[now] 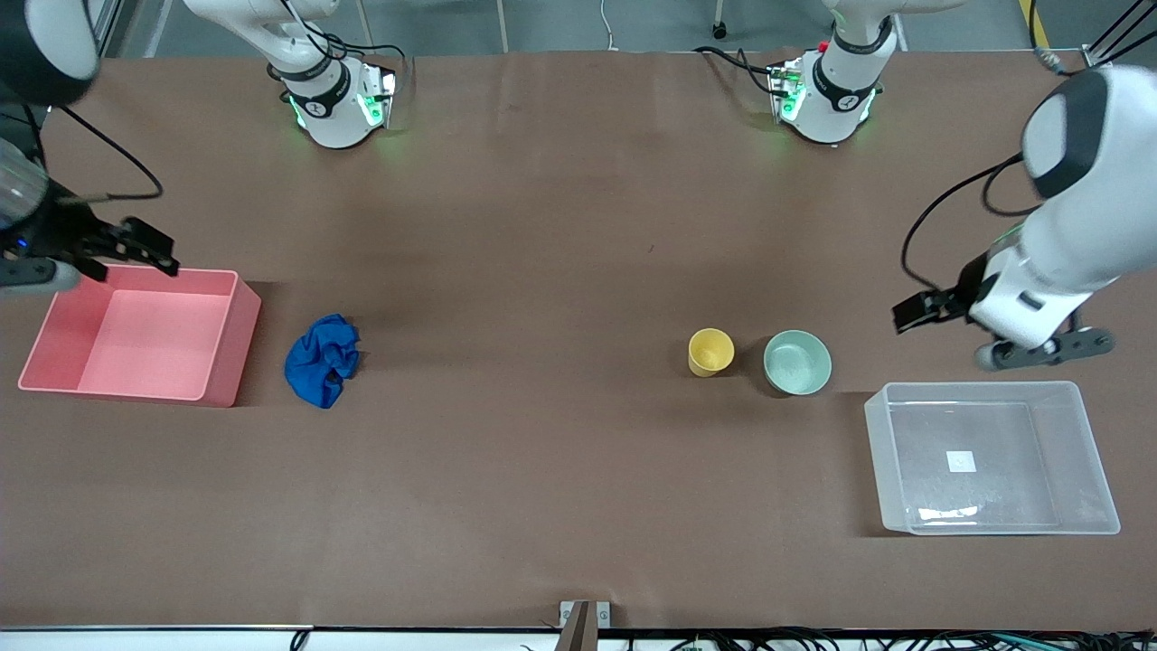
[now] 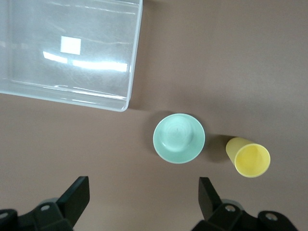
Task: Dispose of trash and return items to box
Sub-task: 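Reach the right gripper to the blue cloth while the left gripper reaches the bowl, then grasp the blue cloth with the right gripper while the left gripper grasps the bowl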
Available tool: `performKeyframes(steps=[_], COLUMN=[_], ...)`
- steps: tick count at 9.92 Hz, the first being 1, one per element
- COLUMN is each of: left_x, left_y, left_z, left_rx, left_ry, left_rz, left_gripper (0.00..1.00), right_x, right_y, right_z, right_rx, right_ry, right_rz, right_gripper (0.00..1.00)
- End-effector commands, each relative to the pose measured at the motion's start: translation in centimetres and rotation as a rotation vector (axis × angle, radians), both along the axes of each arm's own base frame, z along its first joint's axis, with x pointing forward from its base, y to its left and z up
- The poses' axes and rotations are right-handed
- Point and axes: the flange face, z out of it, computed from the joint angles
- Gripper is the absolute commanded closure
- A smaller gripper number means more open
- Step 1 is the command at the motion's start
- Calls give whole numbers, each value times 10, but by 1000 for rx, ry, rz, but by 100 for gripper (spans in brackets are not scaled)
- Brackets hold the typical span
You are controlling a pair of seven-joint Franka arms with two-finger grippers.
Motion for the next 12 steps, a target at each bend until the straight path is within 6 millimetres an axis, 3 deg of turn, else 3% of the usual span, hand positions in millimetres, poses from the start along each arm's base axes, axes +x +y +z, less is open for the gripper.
performKeyframes(steps=[1, 4, 5, 7, 9, 12], left_x=[-13, -30, -39, -51, -56, -58], left_y=[-14, -18, -18, -14, -12, -10], left_z=[-74, -148, -176, -222, -256, -278], left_rx=[13, 14, 2, -19, -29, -29], left_ry=[-12, -36, -60, -91, -81, -46], left_rz=[30, 42, 42, 49, 54, 55], left_gripper=[0, 0, 0, 0, 9, 22], right_x=[-1, 16, 16, 5, 0, -2], right_y=[12, 40, 58, 62, 62, 63], right_z=[-67, -150, -179, -234, -280, -317], right_rx=[-3, -10, -13, -18, -24, -29], right_ry=[0, 27, 29, 17, -3, 2], right_rz=[10, -18, -28, -23, -13, -8], right_gripper=[3, 5, 5, 5, 5, 5])
